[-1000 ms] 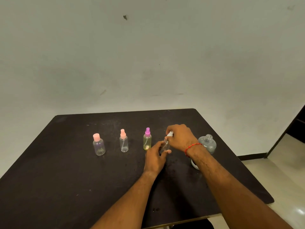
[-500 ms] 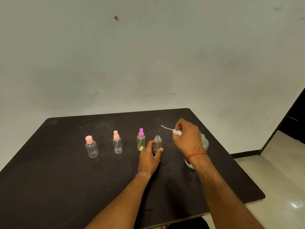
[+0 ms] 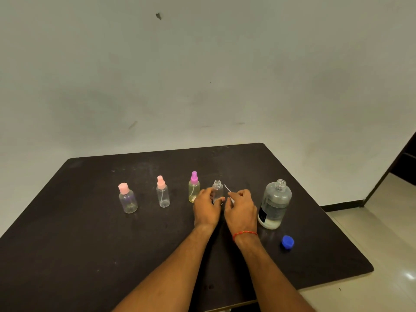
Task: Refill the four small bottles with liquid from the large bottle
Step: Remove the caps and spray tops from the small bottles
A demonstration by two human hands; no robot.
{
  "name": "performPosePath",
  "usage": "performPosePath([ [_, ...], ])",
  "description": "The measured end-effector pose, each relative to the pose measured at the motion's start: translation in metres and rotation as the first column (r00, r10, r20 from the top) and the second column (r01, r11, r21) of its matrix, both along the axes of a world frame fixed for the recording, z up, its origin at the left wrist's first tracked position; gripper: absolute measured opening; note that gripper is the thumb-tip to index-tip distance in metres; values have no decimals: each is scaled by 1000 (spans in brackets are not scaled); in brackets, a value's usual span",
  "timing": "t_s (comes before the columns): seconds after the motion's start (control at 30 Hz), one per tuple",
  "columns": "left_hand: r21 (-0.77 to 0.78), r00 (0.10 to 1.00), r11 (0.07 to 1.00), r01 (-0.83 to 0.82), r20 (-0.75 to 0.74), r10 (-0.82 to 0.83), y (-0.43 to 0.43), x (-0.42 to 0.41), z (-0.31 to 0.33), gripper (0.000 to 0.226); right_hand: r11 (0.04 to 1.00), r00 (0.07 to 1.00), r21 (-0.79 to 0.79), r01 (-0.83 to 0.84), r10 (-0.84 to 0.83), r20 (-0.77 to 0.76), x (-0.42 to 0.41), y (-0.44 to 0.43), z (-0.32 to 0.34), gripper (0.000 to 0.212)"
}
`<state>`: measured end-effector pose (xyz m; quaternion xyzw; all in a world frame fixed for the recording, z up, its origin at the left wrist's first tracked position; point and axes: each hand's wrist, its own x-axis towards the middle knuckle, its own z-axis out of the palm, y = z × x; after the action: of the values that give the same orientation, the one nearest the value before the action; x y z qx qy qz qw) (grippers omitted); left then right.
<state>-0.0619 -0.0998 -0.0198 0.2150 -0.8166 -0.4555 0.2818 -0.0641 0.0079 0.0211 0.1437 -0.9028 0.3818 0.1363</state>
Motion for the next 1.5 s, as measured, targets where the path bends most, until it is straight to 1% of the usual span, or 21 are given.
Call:
performPosePath([
  [0.1,-12,1000,1000,3,20,-3,3,-4,0,25,993,1000,120,-1,0,13,-8,1,-6,20],
  [0.3,13,1000,1000,-18,10,18,9,-12,1,30,984,1000,176,19,-17,-11,-19,-1,-15,21],
  [0.47,27,1000,999,-28,11,27,12,-16,4,29,981,998,189,29,-20,-52,-30,-5,-22,13],
  [0.7,6,1000,1000,-23,12,23,11,-17,5,27,978,997,206,34,-20,-69,-38,-6,-27,13],
  [0.83,4,1000,1000,-27,-3,27,13,-13,8,27,982,998,189,24,-11,-69,-38,-5,-28,17],
  [1.0,-2,999,999,-32,-35,32,16,-6,11,30,984,999,179,-7,16,-47,-35,-1,-26,29],
  [1.17,12,995,1000,-29,-99,30,21,10,10,33,985,998,168,-29,37,-45,-30,2,-24,22],
  [1.3,41,993,997,-59,-98,63,19,29,8,50,986,997,163,-25,36,-63,-25,2,-20,26],
  [1.43,50,989,995,-81,-119,87,11,48,8,48,985,995,172,-19,36,-96,-20,2,-11,31],
  [1.5,65,984,992,-108,-136,116,4,56,9,45,985,991,171,-14,36,-126,-17,3,-7,30],
])
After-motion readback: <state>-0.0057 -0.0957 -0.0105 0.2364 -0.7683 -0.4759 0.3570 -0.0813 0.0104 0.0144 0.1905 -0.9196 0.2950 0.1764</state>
